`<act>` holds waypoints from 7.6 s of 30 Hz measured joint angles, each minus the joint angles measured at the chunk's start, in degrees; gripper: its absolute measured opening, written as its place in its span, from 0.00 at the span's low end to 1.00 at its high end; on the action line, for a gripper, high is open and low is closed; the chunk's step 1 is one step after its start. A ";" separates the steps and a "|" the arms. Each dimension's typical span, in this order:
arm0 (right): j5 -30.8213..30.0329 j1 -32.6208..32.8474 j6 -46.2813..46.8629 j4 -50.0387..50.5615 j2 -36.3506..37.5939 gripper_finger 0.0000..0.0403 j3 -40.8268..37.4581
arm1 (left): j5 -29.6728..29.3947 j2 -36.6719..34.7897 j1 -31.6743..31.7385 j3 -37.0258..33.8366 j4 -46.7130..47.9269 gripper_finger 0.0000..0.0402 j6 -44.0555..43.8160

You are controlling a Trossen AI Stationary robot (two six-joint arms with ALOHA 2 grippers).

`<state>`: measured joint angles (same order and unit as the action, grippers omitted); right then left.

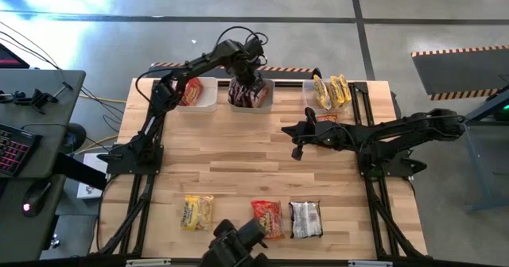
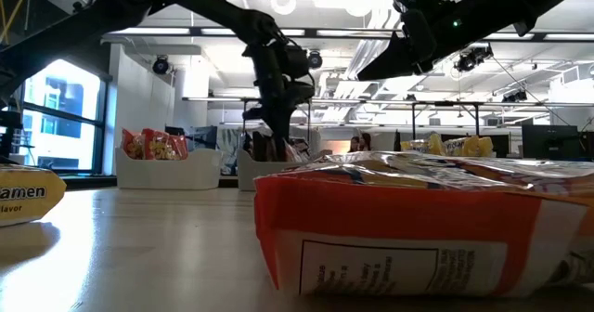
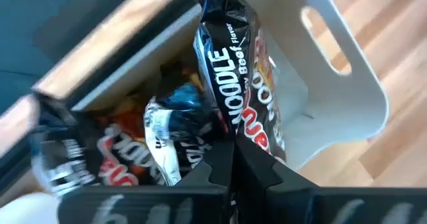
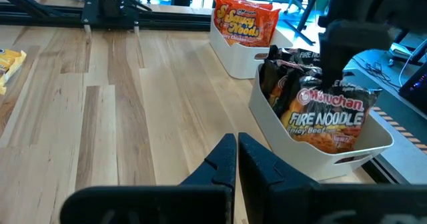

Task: Sort Maruchan noodles
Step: Put the black noodle pack into the gray bin, then put the orange noodle pack into the white bin

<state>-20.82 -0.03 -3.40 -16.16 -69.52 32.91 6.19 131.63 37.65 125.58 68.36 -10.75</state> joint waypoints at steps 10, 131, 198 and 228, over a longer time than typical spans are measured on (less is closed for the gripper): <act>0.00 0.00 -0.02 0.22 0.00 0.00 0.00 | -5.09 -2.27 0.05 1.48 3.73 0.00 -2.78; -5.26 -19.75 45.59 43.12 -9.94 0.00 0.89 | 2.22 -37.92 -30.69 -102.19 -128.36 0.11 4.83; 15.52 -5.93 20.87 7.89 -27.23 0.00 5.95 | 0.58 -35.76 -37.51 -87.59 -93.61 0.52 -3.64; 15.82 -5.93 20.62 7.45 -26.54 0.00 5.97 | -1.12 -17.91 -41.07 -78.40 -102.60 0.02 4.66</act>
<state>-5.00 -5.96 17.22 -8.72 -96.05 38.87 5.07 113.72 -3.42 47.19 -34.24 -6.10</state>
